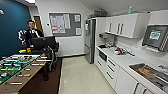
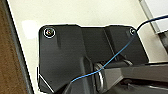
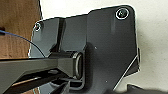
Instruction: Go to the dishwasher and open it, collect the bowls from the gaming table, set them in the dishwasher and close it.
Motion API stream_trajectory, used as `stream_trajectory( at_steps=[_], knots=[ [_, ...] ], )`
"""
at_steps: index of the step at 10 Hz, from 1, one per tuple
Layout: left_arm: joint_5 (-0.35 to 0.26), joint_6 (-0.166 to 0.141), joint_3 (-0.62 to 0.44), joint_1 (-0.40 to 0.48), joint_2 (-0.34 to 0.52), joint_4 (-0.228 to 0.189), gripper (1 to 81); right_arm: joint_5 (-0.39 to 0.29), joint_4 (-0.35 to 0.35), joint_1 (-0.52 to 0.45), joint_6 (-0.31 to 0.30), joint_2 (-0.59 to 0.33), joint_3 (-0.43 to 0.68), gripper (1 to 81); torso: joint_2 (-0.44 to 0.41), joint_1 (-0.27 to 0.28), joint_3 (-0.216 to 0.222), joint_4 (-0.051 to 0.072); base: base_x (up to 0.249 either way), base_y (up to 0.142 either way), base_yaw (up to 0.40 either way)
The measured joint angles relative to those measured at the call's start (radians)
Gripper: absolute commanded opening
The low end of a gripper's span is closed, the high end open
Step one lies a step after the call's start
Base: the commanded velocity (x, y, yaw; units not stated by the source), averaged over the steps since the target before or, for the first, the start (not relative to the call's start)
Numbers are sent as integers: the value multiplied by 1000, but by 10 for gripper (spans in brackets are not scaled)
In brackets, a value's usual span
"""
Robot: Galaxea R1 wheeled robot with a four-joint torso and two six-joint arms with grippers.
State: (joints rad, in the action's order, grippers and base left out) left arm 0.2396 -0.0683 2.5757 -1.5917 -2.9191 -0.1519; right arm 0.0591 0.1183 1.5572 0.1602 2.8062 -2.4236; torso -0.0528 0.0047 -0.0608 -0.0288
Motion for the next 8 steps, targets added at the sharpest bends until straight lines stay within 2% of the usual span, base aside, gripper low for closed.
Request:
stream_trajectory(
  at_steps=[8],
  knots=[
    [0, 0, 0, -3, -1, 0, 811, 1, 0, 0, 0, -2, 0, 811, 0, 0, 0, 0, 0, 0, 368]
  ],
)
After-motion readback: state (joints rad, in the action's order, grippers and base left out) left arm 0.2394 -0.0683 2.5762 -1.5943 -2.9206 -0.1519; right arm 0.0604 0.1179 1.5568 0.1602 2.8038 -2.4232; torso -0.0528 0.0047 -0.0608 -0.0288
